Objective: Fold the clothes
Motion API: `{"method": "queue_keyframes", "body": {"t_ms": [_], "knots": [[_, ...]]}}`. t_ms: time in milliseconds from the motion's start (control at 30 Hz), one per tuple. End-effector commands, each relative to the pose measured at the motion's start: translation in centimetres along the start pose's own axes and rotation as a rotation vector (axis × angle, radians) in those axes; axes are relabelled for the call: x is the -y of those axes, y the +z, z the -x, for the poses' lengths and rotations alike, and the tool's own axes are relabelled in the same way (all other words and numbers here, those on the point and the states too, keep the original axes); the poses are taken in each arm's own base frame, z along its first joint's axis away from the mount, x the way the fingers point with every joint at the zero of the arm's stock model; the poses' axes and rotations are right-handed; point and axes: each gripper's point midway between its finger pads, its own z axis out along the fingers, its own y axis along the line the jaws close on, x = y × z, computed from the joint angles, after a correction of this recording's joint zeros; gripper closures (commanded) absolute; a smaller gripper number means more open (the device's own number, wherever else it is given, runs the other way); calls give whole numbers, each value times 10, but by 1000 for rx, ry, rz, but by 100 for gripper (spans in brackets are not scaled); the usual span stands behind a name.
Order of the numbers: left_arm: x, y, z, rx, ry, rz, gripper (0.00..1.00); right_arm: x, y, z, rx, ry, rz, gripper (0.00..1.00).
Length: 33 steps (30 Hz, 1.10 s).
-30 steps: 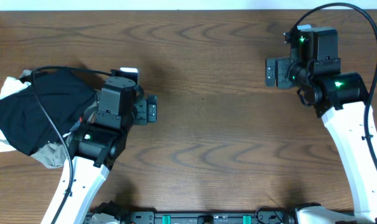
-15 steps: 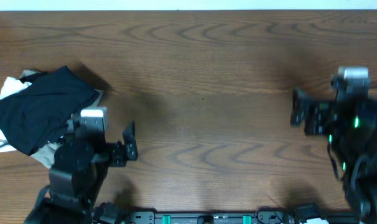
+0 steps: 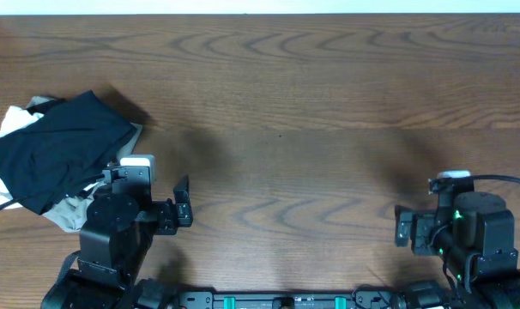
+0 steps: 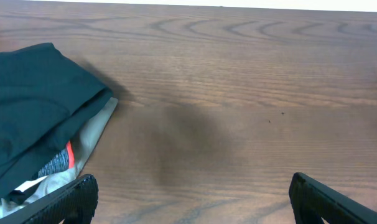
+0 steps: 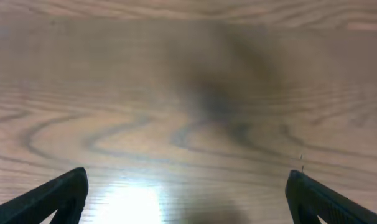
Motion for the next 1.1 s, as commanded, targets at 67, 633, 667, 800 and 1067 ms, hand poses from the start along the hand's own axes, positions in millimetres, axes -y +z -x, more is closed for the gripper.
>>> {"method": "queue_keyframes", "body": {"t_ms": [67, 633, 667, 800, 1067], "knots": [[2, 0, -1, -2, -12, -11, 2, 0, 0, -1, 0, 11, -3, 1], [2, 0, -1, -2, -12, -11, 2, 3, 2, 12, 401, 51, 27, 1], [2, 0, -1, -2, -12, -11, 2, 2, 5, 11, 438, 54, 37, 1], [2, 0, -1, -2, -12, -11, 2, -1, 19, 9, 562, 68, 59, 1], [2, 0, -1, -2, -12, -11, 2, -8, 49, 34, 766, 52, 86, 1]]}}
